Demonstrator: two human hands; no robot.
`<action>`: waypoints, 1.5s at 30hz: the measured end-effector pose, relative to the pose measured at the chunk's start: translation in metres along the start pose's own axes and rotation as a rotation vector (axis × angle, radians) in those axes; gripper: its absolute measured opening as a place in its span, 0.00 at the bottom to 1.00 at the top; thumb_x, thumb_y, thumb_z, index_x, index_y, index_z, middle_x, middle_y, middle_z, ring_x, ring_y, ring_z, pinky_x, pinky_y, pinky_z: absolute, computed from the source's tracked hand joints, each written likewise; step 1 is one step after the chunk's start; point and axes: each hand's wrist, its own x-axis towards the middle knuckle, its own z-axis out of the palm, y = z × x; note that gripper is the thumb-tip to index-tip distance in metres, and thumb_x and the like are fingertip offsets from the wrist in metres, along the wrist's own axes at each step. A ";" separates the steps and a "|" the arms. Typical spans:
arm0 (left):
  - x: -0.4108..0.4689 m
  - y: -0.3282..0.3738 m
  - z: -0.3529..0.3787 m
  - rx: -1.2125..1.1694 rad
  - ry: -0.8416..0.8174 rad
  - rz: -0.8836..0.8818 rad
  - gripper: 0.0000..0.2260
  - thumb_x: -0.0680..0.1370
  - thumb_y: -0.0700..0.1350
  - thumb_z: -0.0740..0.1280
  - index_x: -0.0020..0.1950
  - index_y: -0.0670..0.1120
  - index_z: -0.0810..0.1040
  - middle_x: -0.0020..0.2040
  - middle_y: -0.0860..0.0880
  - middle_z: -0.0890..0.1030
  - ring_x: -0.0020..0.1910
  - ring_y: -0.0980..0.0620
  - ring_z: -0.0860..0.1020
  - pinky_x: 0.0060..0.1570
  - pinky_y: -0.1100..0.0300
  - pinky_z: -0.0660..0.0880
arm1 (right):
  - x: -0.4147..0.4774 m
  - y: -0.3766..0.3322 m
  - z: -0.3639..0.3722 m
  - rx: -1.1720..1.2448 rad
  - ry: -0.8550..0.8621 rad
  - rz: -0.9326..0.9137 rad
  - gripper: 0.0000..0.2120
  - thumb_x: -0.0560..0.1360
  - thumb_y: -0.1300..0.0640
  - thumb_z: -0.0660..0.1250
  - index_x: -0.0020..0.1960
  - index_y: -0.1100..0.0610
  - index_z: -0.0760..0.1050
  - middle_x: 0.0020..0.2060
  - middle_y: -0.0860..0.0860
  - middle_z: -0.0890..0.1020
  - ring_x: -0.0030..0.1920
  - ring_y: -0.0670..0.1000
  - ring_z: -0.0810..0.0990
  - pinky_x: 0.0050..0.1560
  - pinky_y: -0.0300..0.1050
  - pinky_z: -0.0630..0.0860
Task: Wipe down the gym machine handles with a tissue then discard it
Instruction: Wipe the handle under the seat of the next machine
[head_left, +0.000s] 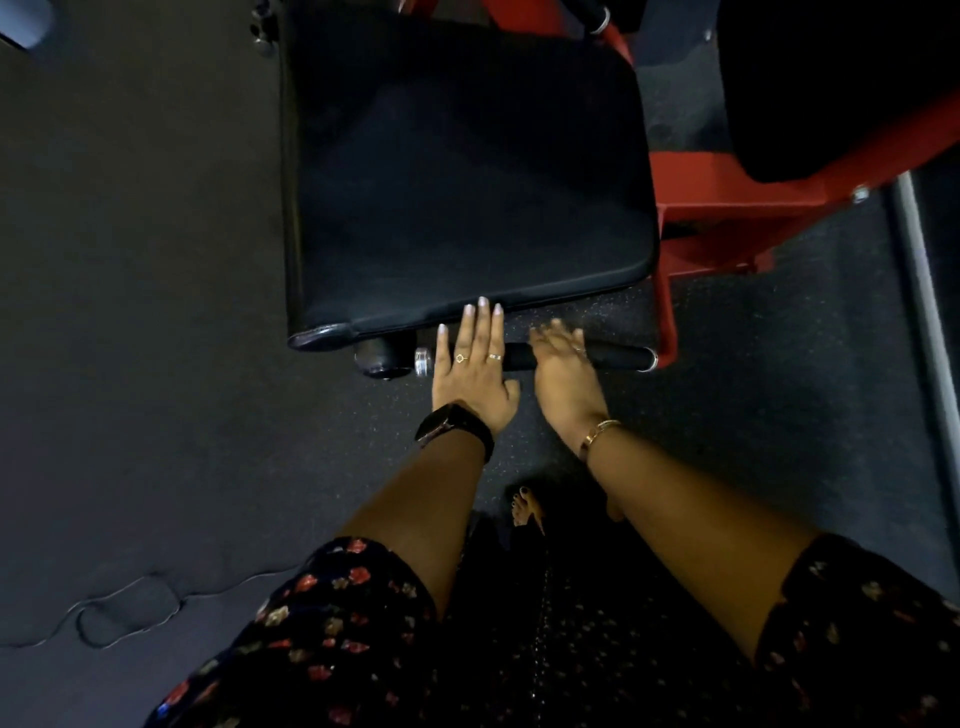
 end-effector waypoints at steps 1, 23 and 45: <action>0.003 0.003 0.000 0.000 -0.008 0.017 0.38 0.79 0.54 0.53 0.75 0.43 0.29 0.76 0.46 0.29 0.76 0.48 0.32 0.70 0.46 0.28 | -0.005 -0.002 0.002 0.003 -0.019 -0.050 0.26 0.78 0.71 0.55 0.75 0.63 0.58 0.75 0.58 0.60 0.77 0.54 0.52 0.74 0.44 0.39; 0.011 0.048 0.013 0.086 -0.007 0.014 0.45 0.78 0.62 0.57 0.72 0.42 0.25 0.78 0.43 0.33 0.76 0.43 0.33 0.70 0.44 0.31 | -0.028 0.060 0.009 0.151 0.074 0.136 0.34 0.72 0.77 0.47 0.77 0.63 0.48 0.77 0.58 0.50 0.77 0.57 0.44 0.77 0.55 0.45; 0.016 0.098 0.035 -0.004 0.090 -0.080 0.45 0.77 0.54 0.61 0.72 0.47 0.24 0.79 0.46 0.35 0.72 0.46 0.27 0.70 0.43 0.30 | -0.047 0.100 0.008 0.296 0.026 -0.119 0.36 0.72 0.77 0.47 0.77 0.60 0.47 0.76 0.51 0.45 0.76 0.50 0.40 0.75 0.43 0.42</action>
